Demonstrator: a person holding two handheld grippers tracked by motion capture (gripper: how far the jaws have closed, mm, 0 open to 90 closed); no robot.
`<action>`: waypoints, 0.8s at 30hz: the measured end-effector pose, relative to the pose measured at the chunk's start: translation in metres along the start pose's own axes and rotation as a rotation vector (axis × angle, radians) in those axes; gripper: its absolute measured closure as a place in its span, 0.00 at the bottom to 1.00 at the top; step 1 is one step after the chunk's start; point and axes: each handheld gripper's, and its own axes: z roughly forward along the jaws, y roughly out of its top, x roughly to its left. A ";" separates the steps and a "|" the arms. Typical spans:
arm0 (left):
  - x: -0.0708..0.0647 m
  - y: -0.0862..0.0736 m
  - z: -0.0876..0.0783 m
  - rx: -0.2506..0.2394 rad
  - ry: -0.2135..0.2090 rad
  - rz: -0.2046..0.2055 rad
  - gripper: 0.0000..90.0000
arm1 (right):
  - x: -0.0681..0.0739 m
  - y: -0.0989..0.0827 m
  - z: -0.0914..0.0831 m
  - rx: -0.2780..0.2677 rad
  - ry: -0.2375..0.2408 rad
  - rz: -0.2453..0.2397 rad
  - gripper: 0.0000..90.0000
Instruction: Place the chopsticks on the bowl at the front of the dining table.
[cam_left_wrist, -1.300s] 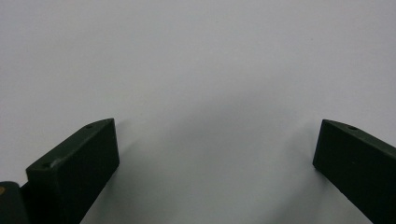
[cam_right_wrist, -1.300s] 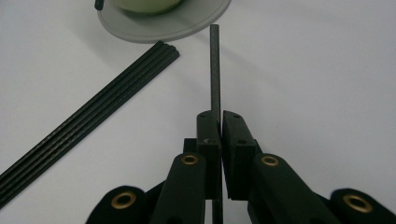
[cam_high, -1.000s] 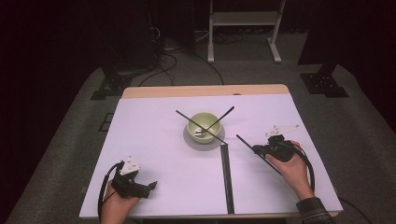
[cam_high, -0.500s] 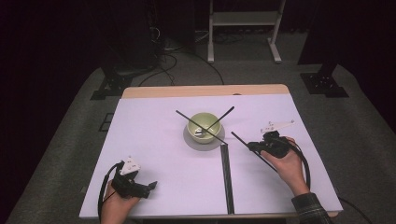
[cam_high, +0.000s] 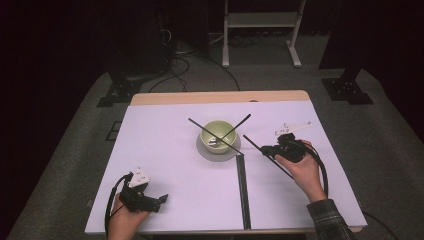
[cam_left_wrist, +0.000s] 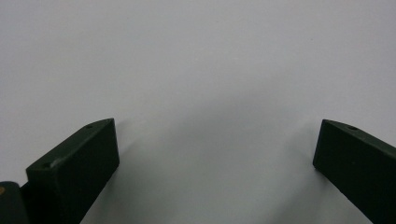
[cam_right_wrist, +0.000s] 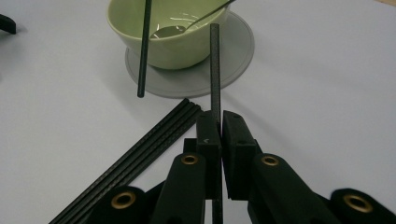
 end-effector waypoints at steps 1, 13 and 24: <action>0.000 0.000 0.000 0.000 0.000 0.000 0.00 | 0.000 0.002 0.001 -0.001 0.002 -0.003 0.96; 0.000 0.000 0.000 0.001 0.002 0.003 0.00 | 0.001 0.021 0.011 -0.003 0.018 -0.003 0.96; 0.000 0.000 0.000 0.000 0.001 0.001 0.00 | 0.003 0.036 0.021 0.000 0.025 -0.016 0.96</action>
